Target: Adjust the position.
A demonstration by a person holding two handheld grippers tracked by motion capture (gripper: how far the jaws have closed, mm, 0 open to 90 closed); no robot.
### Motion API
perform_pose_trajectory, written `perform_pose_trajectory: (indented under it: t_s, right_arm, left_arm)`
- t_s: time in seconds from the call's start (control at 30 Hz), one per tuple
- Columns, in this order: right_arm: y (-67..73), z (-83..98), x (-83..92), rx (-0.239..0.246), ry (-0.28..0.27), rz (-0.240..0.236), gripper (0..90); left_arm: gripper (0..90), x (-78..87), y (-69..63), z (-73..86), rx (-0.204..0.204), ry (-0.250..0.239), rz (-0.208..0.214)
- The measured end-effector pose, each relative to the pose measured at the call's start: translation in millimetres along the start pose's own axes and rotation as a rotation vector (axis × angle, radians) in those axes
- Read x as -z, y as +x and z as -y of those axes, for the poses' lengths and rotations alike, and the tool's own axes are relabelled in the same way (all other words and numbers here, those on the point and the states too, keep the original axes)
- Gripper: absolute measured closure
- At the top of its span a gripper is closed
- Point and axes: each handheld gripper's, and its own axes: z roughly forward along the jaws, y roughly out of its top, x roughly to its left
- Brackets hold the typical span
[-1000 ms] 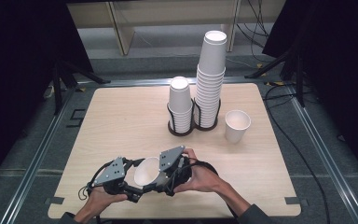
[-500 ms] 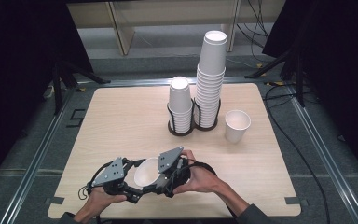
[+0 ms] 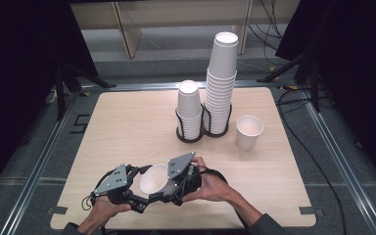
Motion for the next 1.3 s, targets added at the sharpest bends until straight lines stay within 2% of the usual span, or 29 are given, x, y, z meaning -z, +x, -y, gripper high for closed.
perform_pose_trajectory:
  t_s: [0.07, 0.1, 0.2, 0.27, 0.37, 0.4, 0.43, 0.53, 0.57, 0.67, 0.7, 0.73, 0.77, 0.83, 0.87, 0.9, 0.93, 0.97, 1.0, 1.03, 1.07, 1.1, 1.13, 1.23, 1.27, 1.3]
  right_arm:
    - [-0.6, 0.8, 0.6, 0.0, 0.007, 0.004, 22.1]
    - [-1.7, 2.5, 1.2, 0.0, 0.014, 0.015, 22.3]
    - [-4.3, 6.0, 3.8, -0.02, 0.0, 0.018, 22.4]
    - [-8.9, 10.5, 9.5, -0.049, -0.023, 0.039, 22.4]
    - [-14.9, 15.8, 19.2, -0.088, -0.07, 0.077, 22.3]
    - [-16.5, 17.4, 23.6, -0.097, -0.078, 0.101, 22.1]
    - [-18.1, 19.5, 27.4, -0.104, -0.092, 0.133, 22.0]
    - [-19.9, 27.2, 40.9, -0.143, -0.127, 0.239, 21.4]
    - [-20.5, 30.5, 45.4, -0.142, -0.142, 0.268, 21.4]
    - [-19.6, 43.9, 61.7, -0.158, -0.168, 0.381, 21.2]
    - [-19.1, 47.5, 65.6, -0.165, -0.185, 0.4, 21.3]
    - [-17.3, 54.2, 74.1, -0.184, -0.213, 0.428, 21.2]
    - [-15.5, 58.1, 80.2, -0.191, -0.213, 0.45, 21.1]
    - [-15.0, 64.6, 88.1, -0.205, -0.228, 0.478, 21.0]
    - [-14.8, 69.2, 93.0, -0.22, -0.24, 0.496, 21.0]
    - [-14.9, 73.9, 97.8, -0.23, -0.256, 0.525, 21.0]
    - [-16.6, 78.4, 102.2, -0.236, -0.265, 0.516, 21.0]
    - [-16.5, 82.4, 105.5, -0.262, -0.271, 0.526, 20.9]
    - [-17.3, 86.0, 109.6, -0.257, -0.27, 0.555, 20.9]
    - [-16.9, 89.2, 112.0, -0.283, -0.276, 0.55, 20.9]
    - [-17.5, 92.2, 115.1, -0.274, -0.286, 0.579, 20.8]
    - [-16.8, 94.6, 117.4, -0.297, -0.29, 0.574, 20.8]
    - [-16.9, 97.1, 120.4, -0.296, -0.295, 0.593, 20.7]
    - [-16.1, 104.6, 128.5, -0.326, -0.304, 0.622, 20.6]
    - [-17.5, 107.7, 130.9, -0.312, -0.311, 0.642, 20.6]
    - [-16.6, 110.6, 133.0, -0.339, -0.311, 0.647, 20.5]
  left_arm:
    - [9.5, 0.6, 0.6, 0.4, -0.003, 0.0, -0.002]
    - [9.6, 1.2, 0.6, 0.4, 0.004, -0.009, -0.022]
    - [10.6, 3.8, 1.6, -0.4, 0.021, -0.035, -0.039]
    - [14.7, 6.0, 5.0, 0.3, 0.033, -0.045, -0.056]
    - [14.4, 7.5, 7.6, 0.8, 0.046, -0.051, -0.083]
    - [14.4, 7.0, 8.4, 1.3, 0.054, -0.076, -0.079]
    - [14.4, 9.3, 8.9, 0.7, 0.053, -0.065, -0.09]
    - [14.4, 11.8, 10.0, 0.6, 0.049, -0.08, -0.109]
    - [14.4, 12.0, 10.3, 0.9, 0.051, -0.082, -0.119]
    - [14.5, 11.7, 13.3, 3.6, 0.05, -0.056, -0.185]
    - [14.6, 11.8, 15.8, 5.3, 0.051, -0.04, -0.216]
    - [14.6, 10.7, 17.8, 6.9, 0.057, -0.054, -0.22]
    - [14.6, 12.0, 17.7, 6.7, 0.061, -0.036, -0.238]
    - [14.5, 12.6, 19.7, 7.4, 0.056, -0.033, -0.265]
    - [14.6, 11.4, 20.9, 8.3, 0.048, -0.05, -0.26]
    - [14.6, 12.9, 20.4, 7.8, 0.042, -0.019, -0.274]
    - [14.6, 12.3, 19.9, 7.9, 0.044, -0.017, -0.274]
    - [14.6, 11.9, 19.8, 8.1, 0.042, -0.016, -0.274]
    - [14.6, 11.6, 19.6, 8.1, 0.039, -0.014, -0.277]
    - [14.6, 10.1, 20.3, 8.9, 0.035, -0.03, -0.271]
    - [14.6, 10.1, 20.3, 9.1, 0.031, -0.024, -0.277]
    - [14.7, 11.5, 19.8, 8.6, 0.029, 0.002, -0.292]
    - [14.7, 11.7, 19.9, 8.8, 0.03, 0.006, -0.296]
    - [14.7, 12.0, 21.3, 9.3, 0.036, 0.003, -0.31]
    - [14.7, 12.0, 21.7, 9.7, 0.04, -0.001, -0.314]
    - [14.7, 11.0, 23.4, 10.3, 0.037, -0.019, -0.308]
